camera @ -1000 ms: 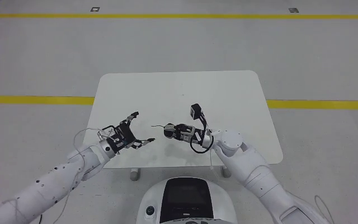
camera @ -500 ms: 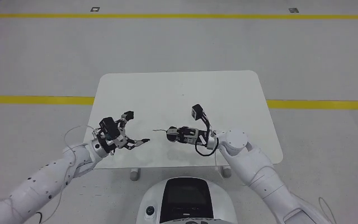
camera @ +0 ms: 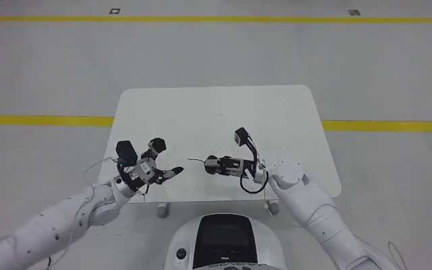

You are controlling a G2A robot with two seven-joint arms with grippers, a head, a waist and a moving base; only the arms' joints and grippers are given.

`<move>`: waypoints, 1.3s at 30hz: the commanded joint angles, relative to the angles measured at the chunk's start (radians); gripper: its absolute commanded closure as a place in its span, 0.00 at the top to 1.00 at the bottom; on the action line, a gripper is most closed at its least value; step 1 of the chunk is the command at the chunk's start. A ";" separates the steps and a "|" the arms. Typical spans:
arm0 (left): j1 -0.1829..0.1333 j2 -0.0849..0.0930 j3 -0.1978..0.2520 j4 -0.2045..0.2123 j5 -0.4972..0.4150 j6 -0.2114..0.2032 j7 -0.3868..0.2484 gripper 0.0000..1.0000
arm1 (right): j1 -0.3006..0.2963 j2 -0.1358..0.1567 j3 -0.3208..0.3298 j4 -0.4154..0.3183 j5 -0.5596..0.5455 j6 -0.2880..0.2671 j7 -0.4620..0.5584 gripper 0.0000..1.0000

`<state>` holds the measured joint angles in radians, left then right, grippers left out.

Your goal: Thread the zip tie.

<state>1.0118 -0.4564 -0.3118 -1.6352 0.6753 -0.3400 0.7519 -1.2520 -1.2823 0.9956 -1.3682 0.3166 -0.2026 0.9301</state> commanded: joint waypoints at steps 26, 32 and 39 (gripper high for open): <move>-0.233 -0.026 0.041 0.009 -0.108 0.000 -0.298 1.00 | 0.004 0.002 -0.003 0.001 -0.007 -0.010 0.011 0.00; -0.310 -0.024 0.093 -0.008 -0.277 0.000 -0.488 1.00 | 0.004 0.002 -0.003 0.001 -0.007 -0.010 0.011 0.00; -0.333 0.002 0.142 -0.021 -0.402 0.000 -0.525 1.00 | 0.004 0.002 -0.003 0.001 -0.007 -0.010 0.011 0.00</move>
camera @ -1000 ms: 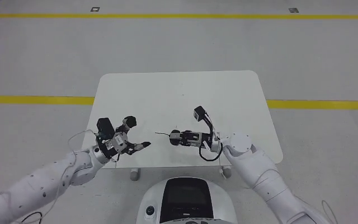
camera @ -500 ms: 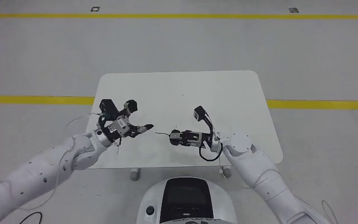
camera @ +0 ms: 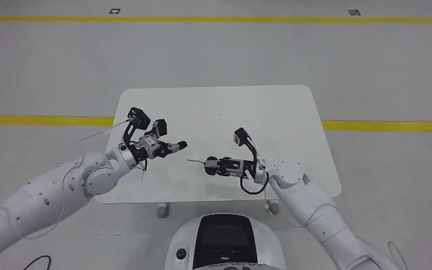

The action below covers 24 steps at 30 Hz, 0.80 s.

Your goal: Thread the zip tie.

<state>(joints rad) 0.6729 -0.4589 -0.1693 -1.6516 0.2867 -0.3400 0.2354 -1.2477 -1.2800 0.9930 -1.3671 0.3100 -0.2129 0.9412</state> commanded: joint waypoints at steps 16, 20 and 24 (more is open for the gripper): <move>0.054 0.070 -0.001 -0.089 -0.186 0.000 -0.165 1.00 | 0.000 0.000 0.000 0.000 0.000 0.000 0.000 0.00; 0.054 0.070 -0.001 -0.089 -0.186 0.000 -0.165 1.00 | 0.000 0.000 0.000 0.000 0.000 0.000 0.000 0.00; 0.051 0.065 -0.011 -0.073 -0.201 0.002 -0.174 1.00 | 0.000 0.000 0.000 0.000 0.000 0.000 0.000 0.00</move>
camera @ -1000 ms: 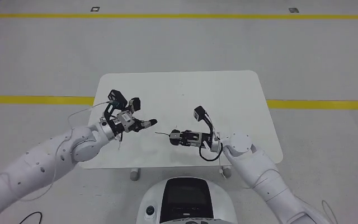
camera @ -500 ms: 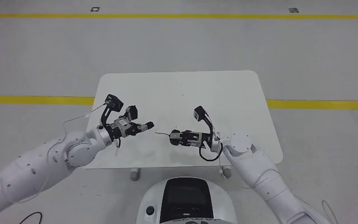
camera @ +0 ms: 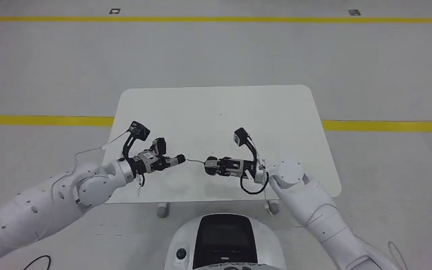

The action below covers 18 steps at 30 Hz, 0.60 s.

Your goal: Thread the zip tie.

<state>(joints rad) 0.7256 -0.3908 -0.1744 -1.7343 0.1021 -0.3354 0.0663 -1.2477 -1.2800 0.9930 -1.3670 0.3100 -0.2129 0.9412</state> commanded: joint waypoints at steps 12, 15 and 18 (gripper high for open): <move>-0.033 -0.082 -0.170 0.107 -0.491 -0.005 -0.534 1.00 | 0.000 0.000 0.000 0.000 0.000 0.000 0.000 0.00; 0.011 -0.103 -0.258 0.170 -0.576 -0.005 -0.679 1.00 | 0.000 0.000 0.000 0.000 0.000 0.000 0.000 0.00; 0.072 -0.126 -0.353 0.226 -0.642 -0.005 -0.790 1.00 | 0.000 0.000 0.000 0.000 0.000 0.000 0.000 0.00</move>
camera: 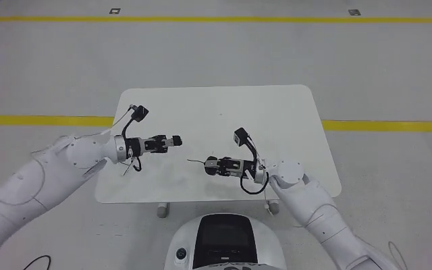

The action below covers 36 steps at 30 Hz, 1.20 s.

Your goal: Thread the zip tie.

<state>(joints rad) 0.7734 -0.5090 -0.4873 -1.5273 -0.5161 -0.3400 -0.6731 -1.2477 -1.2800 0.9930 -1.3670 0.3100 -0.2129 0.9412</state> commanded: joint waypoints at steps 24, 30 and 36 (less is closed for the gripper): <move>0.550 -0.352 -0.832 0.178 -0.015 0.000 -0.717 1.00 | 0.000 0.000 0.000 0.000 0.000 0.000 0.000 0.00; 0.550 -0.352 -0.832 0.178 -0.015 0.000 -0.717 1.00 | 0.000 0.000 0.000 0.000 0.000 0.000 0.000 0.00; 0.578 -0.357 -0.815 0.139 -0.010 0.000 -0.617 1.00 | -0.019 0.002 -0.003 -0.034 0.012 -0.017 -0.002 0.00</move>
<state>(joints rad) 1.3449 -0.8649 -1.3054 -1.3856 -0.5224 -0.3399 -1.3061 -1.2628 -1.2784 0.9904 -1.3949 0.3093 -0.2217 0.9282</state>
